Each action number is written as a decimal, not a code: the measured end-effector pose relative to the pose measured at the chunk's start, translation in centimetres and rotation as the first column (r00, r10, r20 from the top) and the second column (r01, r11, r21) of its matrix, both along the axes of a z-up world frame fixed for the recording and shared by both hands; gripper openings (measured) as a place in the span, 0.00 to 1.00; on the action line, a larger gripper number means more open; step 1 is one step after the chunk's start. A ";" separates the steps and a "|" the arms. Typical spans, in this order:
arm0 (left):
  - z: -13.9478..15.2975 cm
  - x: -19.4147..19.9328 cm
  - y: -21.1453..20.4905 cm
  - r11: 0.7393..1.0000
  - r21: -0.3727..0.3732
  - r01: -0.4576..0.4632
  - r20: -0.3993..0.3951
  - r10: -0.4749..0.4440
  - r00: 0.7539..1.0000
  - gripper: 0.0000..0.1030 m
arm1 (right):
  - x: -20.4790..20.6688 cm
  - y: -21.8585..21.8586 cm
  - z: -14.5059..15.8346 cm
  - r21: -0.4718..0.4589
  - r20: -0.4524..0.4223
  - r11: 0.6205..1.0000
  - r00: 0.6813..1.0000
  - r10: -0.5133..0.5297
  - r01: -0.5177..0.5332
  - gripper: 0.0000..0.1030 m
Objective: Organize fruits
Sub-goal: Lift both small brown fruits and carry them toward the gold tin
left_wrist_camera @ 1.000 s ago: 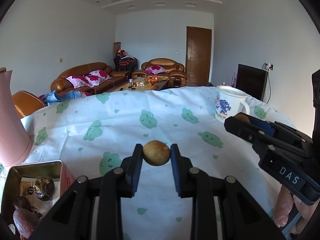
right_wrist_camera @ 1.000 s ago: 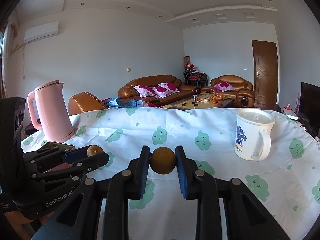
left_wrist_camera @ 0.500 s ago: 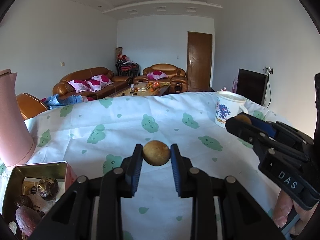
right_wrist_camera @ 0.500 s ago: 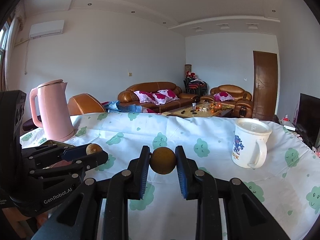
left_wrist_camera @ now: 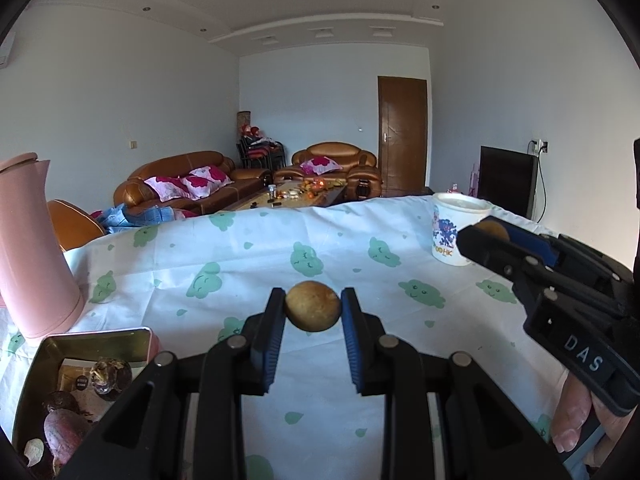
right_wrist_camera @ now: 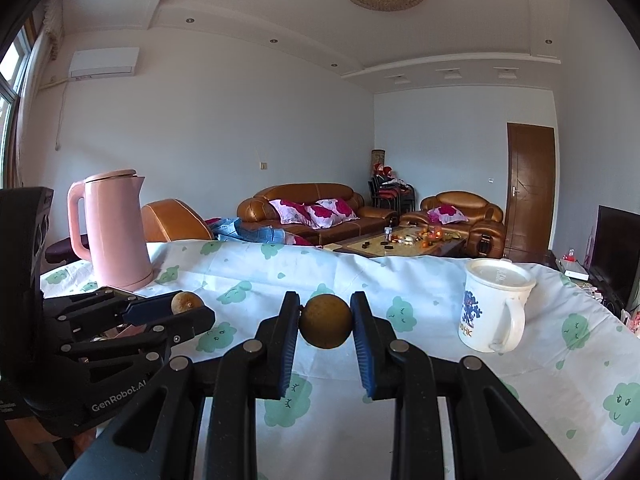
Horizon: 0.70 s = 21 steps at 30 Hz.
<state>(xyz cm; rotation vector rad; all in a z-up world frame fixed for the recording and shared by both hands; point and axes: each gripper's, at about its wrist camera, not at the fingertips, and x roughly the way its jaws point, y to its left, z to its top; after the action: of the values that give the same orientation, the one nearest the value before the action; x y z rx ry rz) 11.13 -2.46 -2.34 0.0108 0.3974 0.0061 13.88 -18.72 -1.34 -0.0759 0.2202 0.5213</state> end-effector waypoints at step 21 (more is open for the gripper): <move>0.2 -3.1 1.0 0.999 -0.031 0.023 0.015 -0.022 1.000 0.28 | -0.8 0.4 0.0 0.008 -0.019 1.000 1.000 0.025 -0.024 0.27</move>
<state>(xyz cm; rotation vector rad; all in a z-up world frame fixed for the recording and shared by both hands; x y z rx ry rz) 8.01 -1.45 -2.18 -0.0150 0.3830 -0.0223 13.04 -18.29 -1.32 -0.0657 0.2362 0.5475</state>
